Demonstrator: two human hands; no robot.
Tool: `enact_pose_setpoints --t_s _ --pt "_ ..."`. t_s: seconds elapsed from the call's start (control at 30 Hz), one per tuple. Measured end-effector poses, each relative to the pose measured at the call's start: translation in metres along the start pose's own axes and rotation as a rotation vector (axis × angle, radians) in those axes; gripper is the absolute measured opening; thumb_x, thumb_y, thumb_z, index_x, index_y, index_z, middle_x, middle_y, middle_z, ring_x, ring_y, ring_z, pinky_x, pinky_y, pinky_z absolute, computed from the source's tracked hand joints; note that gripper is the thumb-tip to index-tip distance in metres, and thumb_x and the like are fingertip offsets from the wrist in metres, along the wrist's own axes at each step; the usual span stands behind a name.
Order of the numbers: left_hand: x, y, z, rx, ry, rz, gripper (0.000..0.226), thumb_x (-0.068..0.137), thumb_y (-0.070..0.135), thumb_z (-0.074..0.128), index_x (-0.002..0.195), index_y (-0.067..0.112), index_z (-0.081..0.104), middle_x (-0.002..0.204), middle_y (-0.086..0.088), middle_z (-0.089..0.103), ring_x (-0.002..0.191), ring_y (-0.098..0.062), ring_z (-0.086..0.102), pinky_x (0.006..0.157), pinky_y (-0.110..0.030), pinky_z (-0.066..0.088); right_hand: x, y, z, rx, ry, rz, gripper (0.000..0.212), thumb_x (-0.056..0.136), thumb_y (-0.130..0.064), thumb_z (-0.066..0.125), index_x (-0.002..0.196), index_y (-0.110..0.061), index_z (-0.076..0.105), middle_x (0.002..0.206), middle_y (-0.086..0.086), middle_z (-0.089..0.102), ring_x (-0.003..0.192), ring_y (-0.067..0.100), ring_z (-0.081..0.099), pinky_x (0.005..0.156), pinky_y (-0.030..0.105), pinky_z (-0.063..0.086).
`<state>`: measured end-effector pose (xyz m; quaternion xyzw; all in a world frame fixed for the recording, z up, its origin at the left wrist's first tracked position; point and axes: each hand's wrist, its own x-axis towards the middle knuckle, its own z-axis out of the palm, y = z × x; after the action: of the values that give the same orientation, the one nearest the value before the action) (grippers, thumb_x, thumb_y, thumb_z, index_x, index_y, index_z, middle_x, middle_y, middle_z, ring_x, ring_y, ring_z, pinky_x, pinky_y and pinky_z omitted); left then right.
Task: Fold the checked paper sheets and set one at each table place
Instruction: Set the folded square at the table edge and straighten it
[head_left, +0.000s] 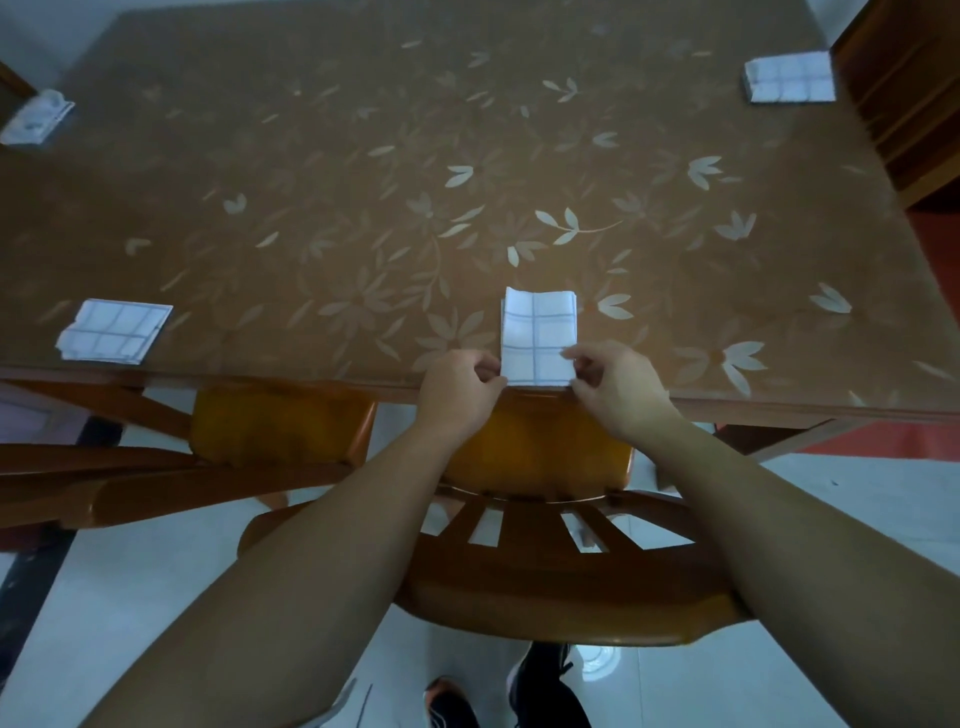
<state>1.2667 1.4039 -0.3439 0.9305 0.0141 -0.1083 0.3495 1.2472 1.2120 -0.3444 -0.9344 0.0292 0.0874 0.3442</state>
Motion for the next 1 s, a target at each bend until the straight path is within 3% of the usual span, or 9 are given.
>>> enact_pose_setpoints --t_s 0.27,0.4,0.53,0.6,0.7,0.77,1.0 --pt "0.005 0.001 0.005 0.026 0.074 0.001 0.021 0.092 0.021 0.063 0.11 0.013 0.07 0.106 -0.002 0.071 0.091 -0.012 0.06 0.073 -0.023 0.044 0.0 0.0 0.003 -0.016 0.017 0.004 0.036 0.092 -0.01 0.06 0.127 -0.016 0.061 0.115 0.004 0.062 0.102 0.018 0.06 0.091 0.034 0.054" --pt "-0.003 0.01 -0.002 0.102 0.055 0.025 0.022 0.093 0.026 0.061 0.112 0.016 0.067 0.107 -0.001 0.069 0.097 -0.019 0.063 0.078 -0.033 0.053 -0.003 -0.005 0.001 -0.038 0.004 0.011 0.037 0.092 -0.015 0.06 0.128 -0.018 0.059 0.116 0.003 0.061 0.101 0.017 0.06 0.089 0.035 0.055" --pt "-0.024 0.031 -0.021 0.21 0.011 0.104 0.034 0.093 0.031 0.057 0.126 0.02 0.059 0.113 0.001 0.065 0.101 -0.02 0.061 0.083 -0.04 0.054 -0.02 -0.021 -0.021 -0.126 0.009 0.002 0.033 0.091 -0.03 0.056 0.122 -0.023 0.058 0.113 0.002 0.061 0.092 0.018 0.062 0.08 0.041 0.057" --pt "-0.039 0.044 -0.033 0.271 -0.007 0.16 0.041 0.092 0.034 0.056 0.132 0.024 0.054 0.119 0.0 0.061 0.106 -0.023 0.06 0.086 -0.043 0.053 -0.037 -0.028 -0.042 -0.202 0.035 0.006 0.029 0.092 -0.034 0.053 0.117 -0.021 0.059 0.115 0.003 0.061 0.093 0.021 0.062 0.079 0.042 0.056" --pt "-0.069 0.072 -0.05 0.344 -0.002 0.233 0.045 0.091 0.032 0.055 0.135 0.024 0.051 0.126 -0.002 0.059 0.115 -0.026 0.055 0.091 -0.039 0.048 -0.074 -0.033 -0.086 -0.32 0.077 0.035 0.042 0.094 -0.035 0.052 0.131 -0.018 0.054 0.13 0.005 0.056 0.11 0.025 0.059 0.09 0.04 0.051" --pt "-0.091 0.097 -0.06 0.402 -0.003 0.278 0.043 0.091 0.032 0.054 0.134 0.025 0.052 0.129 -0.002 0.058 0.119 -0.026 0.053 0.091 -0.037 0.046 -0.104 -0.033 -0.12 -0.377 0.129 0.056 0.044 0.093 -0.036 0.052 0.134 -0.018 0.052 0.13 0.005 0.056 0.111 0.026 0.058 0.091 0.04 0.051" --pt "-0.148 0.2 -0.062 0.507 0.007 0.466 0.04 0.093 0.042 0.052 0.13 0.028 0.055 0.13 0.001 0.057 0.123 -0.024 0.05 0.096 -0.038 0.043 -0.194 -0.01 -0.232 -0.514 0.255 0.164 0.036 0.09 -0.038 0.049 0.121 -0.02 0.058 0.124 0.002 0.058 0.11 0.027 0.059 0.086 0.037 0.046"
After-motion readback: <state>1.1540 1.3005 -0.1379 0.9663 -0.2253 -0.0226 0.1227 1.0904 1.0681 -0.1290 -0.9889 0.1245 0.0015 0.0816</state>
